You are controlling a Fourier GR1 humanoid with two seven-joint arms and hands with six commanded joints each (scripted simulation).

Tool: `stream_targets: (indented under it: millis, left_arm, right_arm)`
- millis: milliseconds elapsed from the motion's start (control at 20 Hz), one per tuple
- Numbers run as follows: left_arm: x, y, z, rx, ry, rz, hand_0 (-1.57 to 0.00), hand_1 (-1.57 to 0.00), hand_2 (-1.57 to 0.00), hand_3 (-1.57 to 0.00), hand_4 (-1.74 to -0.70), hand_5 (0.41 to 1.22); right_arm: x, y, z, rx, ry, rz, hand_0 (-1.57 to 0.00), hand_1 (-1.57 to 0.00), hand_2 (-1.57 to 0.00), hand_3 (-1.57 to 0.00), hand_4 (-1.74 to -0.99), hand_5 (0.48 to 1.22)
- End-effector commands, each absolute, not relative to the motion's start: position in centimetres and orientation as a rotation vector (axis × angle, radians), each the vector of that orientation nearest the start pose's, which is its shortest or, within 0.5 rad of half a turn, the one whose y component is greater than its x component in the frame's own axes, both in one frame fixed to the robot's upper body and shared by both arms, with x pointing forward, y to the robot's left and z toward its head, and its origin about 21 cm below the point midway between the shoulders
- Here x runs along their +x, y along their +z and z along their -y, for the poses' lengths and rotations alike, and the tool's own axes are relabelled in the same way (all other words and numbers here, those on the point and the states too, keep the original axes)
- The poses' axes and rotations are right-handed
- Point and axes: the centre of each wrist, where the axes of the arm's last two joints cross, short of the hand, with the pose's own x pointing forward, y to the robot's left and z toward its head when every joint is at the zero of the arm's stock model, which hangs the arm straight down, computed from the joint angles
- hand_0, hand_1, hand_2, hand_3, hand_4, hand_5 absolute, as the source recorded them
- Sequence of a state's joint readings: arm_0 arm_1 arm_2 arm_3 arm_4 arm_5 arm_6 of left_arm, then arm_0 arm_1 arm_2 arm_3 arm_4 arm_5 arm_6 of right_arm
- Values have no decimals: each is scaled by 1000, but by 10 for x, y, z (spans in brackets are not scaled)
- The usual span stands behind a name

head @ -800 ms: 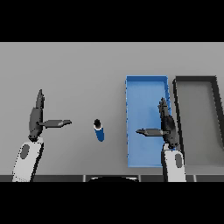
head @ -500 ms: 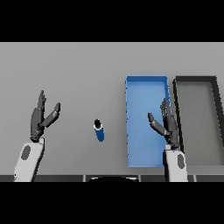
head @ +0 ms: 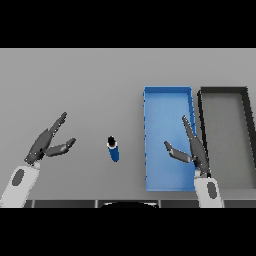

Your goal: Pick up the blue pipe and place it into the blue bin.

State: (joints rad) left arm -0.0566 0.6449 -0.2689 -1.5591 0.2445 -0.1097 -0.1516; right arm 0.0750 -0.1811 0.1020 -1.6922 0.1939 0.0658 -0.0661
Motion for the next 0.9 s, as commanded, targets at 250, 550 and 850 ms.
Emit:
stream_targets:
  millis: [250, 550, 850]
  left_arm:
    - [230, 51, -281, -148, -810, 1443, 1, 1, 1, 1, -1018, 512]
    - [219, 34, -241, -223, -930, 1380, 1, 1, 1, 1, -1097, 466]
    - [227, 17, -206, -283, -916, 1431, 1, 1, 1, 1, -1145, 486]
  right_arm:
    - [228, 18, 241, -117, 392, 1650, 1, 1, 1, 1, -1225, 580]
    - [227, 21, 246, -133, 396, 1659, 1, 1, 1, 1, -1213, 571]
    - [229, 19, 246, -118, 378, 1645, 1, 1, 1, 1, -1209, 556]
